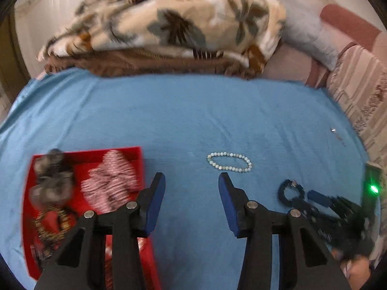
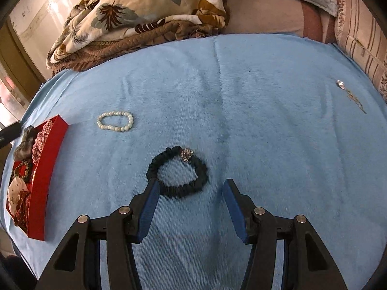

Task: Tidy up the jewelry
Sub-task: 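Grasp the black beaded bracelet with the right tool while the left tool grasps the small white bead bracelet, then carry both bracelets into the red tray and open both tools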

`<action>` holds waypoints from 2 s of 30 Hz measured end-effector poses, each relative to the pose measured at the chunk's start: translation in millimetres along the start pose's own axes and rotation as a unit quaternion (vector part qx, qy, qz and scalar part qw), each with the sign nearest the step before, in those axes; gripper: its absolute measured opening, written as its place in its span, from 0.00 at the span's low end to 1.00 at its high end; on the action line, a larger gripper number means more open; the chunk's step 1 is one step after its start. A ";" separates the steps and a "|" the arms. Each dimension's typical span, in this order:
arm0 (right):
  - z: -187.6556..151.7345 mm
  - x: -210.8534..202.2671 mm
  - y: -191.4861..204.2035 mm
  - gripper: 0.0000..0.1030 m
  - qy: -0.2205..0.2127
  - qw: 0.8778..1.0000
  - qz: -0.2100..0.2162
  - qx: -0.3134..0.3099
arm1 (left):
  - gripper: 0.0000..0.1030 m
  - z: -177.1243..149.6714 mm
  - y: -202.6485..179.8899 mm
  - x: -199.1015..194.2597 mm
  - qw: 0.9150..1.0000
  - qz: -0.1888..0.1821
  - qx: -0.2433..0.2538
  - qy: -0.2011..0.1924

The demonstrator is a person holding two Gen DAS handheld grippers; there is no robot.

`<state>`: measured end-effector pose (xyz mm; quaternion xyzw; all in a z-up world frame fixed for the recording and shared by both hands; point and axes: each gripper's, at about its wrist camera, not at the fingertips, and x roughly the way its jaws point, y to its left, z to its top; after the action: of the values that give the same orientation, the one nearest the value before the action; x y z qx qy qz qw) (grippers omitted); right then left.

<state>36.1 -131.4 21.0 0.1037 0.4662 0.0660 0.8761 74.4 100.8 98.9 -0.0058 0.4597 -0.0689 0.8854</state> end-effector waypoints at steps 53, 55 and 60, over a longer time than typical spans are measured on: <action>-39.8 -84.1 57.4 0.09 -0.106 0.991 -0.036 -0.078 | 0.05 -109.0 -43.0 -144.8 0.993 -0.024 0.067 -0.093; -46.9 -89.6 66.4 0.09 -0.112 0.988 -0.052 -0.095 | 0.05 -116.4 -42.2 -155.9 0.992 -0.023 0.066 -0.100; -71.2 -97.1 82.2 0.09 -0.111 0.984 -0.074 -0.120 | 0.05 -130.8 -37.1 -176.8 0.992 -0.029 0.053 -0.107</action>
<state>-78.6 -63.8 80.2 -0.0305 0.3611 0.0444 0.9310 -136.9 93.5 169.9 0.0203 0.3578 -0.1180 0.9261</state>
